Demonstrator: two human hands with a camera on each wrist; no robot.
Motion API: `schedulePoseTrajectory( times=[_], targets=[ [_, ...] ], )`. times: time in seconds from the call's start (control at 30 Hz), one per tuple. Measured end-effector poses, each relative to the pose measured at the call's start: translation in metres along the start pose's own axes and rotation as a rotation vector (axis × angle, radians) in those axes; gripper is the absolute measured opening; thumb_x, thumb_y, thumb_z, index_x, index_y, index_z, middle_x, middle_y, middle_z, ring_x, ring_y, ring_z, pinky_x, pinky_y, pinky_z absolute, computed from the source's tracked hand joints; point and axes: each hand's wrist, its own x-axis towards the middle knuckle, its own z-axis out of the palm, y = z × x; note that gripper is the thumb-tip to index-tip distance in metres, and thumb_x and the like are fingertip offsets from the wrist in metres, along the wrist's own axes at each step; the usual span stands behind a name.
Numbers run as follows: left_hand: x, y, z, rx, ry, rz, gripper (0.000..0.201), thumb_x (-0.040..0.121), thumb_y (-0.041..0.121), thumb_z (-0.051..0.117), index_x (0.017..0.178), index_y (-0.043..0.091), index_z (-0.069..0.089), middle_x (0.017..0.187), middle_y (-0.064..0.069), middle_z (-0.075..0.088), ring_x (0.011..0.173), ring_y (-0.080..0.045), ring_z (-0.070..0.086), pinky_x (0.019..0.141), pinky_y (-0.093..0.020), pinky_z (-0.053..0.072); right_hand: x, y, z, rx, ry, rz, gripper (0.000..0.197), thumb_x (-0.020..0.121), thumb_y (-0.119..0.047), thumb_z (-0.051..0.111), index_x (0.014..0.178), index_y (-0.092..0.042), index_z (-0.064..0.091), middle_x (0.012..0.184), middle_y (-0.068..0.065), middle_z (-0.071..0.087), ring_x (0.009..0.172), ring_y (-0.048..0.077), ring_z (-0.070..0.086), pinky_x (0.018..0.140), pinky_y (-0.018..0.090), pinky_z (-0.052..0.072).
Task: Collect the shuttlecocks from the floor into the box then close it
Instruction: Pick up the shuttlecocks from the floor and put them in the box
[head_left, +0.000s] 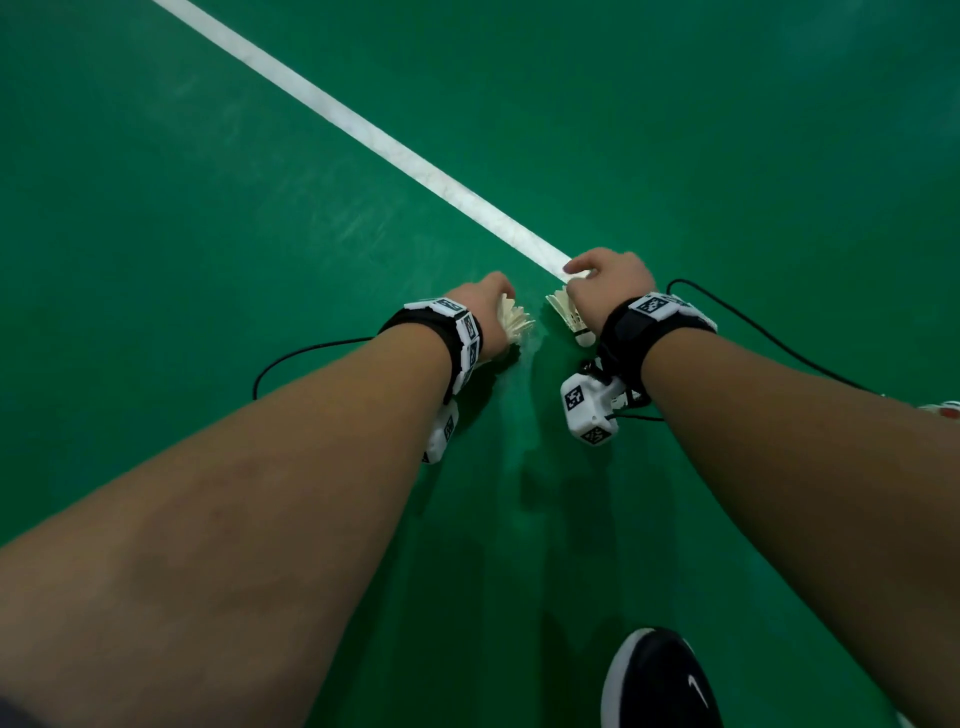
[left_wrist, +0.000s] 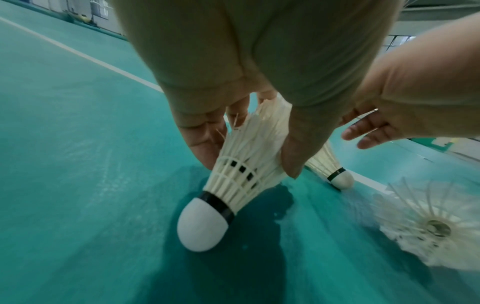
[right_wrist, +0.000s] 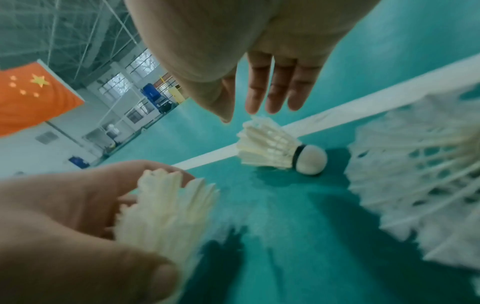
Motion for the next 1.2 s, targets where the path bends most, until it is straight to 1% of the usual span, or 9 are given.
schedulePoseTrajectory(
  times=[0.07,0.13,0.2,0.27,0.47,0.63,0.83,1.07,1.2],
  targets=[
    [-0.001,-0.001,0.002,0.021,-0.005,-0.002,0.070,0.085,0.014,0.074,0.145,0.027,0.041,0.102,-0.005,0.064,0.083,-0.022,0.064,0.065,-0.034,0.056,0.003,0.012,-0.001,-0.168,-0.076,0.063,0.057,0.088,-0.023,0.055,0.141,-0.044,0.059,0.148,0.010,0.045,0.108,0.035,0.062,0.079,0.035,0.052],
    [-0.003,-0.001,0.003,0.031,-0.006,-0.005,0.070,0.085,0.015,0.073,0.146,0.026,0.040,0.097,-0.004,0.062,0.080,-0.019,0.063,0.062,-0.033,0.054,0.006,0.021,-0.001,-0.256,-0.184,0.099,0.066,0.088,-0.018,0.057,0.149,-0.043,0.049,0.145,0.013,0.046,0.101,0.035,0.064,0.074,0.034,0.052],
    [-0.006,0.000,0.001,0.041,-0.007,-0.014,0.070,0.086,0.014,0.073,0.147,0.025,0.039,0.096,-0.004,0.061,0.079,-0.018,0.062,0.061,-0.033,0.054,0.010,0.026,-0.002,-0.225,-0.217,0.071,0.054,0.091,-0.015,0.062,0.142,-0.032,0.052,0.116,0.009,0.062,0.077,0.023,0.066,0.058,0.026,0.045],
    [-0.007,-0.001,0.001,0.042,-0.017,-0.022,0.071,0.086,0.015,0.072,0.147,0.024,0.039,0.098,-0.004,0.062,0.081,-0.019,0.063,0.068,-0.037,0.059,0.011,0.026,-0.001,-0.217,-0.215,0.043,0.034,0.093,-0.019,0.065,0.125,-0.024,0.054,0.095,0.004,0.063,0.067,0.018,0.061,0.054,0.026,0.041],
    [-0.010,-0.002,0.000,0.025,-0.019,-0.049,0.078,0.085,0.016,0.077,0.151,0.023,0.037,0.103,-0.004,0.062,0.089,-0.025,0.065,0.071,-0.036,0.055,0.010,0.000,0.006,-0.051,-0.222,-0.010,0.022,0.086,-0.044,0.071,0.093,-0.024,0.065,0.096,0.003,0.070,0.084,0.022,0.066,0.069,0.033,0.050],
    [-0.011,-0.007,-0.004,0.026,-0.001,-0.116,0.077,0.080,0.025,0.086,0.142,0.017,0.041,0.108,-0.009,0.063,0.091,-0.031,0.063,0.078,-0.039,0.056,0.001,-0.026,0.014,0.264,-0.297,0.000,0.013,0.080,-0.037,0.079,0.079,-0.028,0.069,0.096,0.000,0.076,0.089,0.024,0.073,0.078,0.038,0.058],
    [-0.009,-0.021,-0.006,0.042,0.035,-0.138,0.071,0.085,0.022,0.080,0.144,0.016,0.041,0.118,-0.012,0.066,0.094,-0.031,0.063,0.089,-0.044,0.059,-0.007,-0.030,0.020,0.379,-0.329,0.006,0.016,0.089,-0.034,0.079,0.095,-0.020,0.074,0.103,0.005,0.078,0.079,0.019,0.065,0.068,0.028,0.050],
    [-0.008,-0.024,-0.007,-0.008,0.062,-0.052,0.072,0.085,0.018,0.078,0.146,0.019,0.040,0.107,-0.008,0.067,0.083,-0.026,0.062,0.067,-0.034,0.047,-0.014,-0.030,0.030,0.345,-0.412,-0.016,0.015,0.091,-0.038,0.079,0.084,-0.026,0.074,0.084,-0.006,0.073,0.077,0.015,0.062,0.064,0.025,0.046],
    [-0.011,-0.023,-0.008,0.010,0.036,0.002,0.093,0.083,0.017,0.079,0.159,0.029,0.027,0.108,-0.010,0.067,0.085,-0.029,0.066,0.071,-0.037,0.055,-0.013,-0.023,0.031,0.334,-0.428,0.003,0.016,0.088,-0.043,0.081,0.081,-0.029,0.077,0.083,-0.007,0.072,0.081,0.015,0.065,0.074,0.032,0.051]
  ],
)
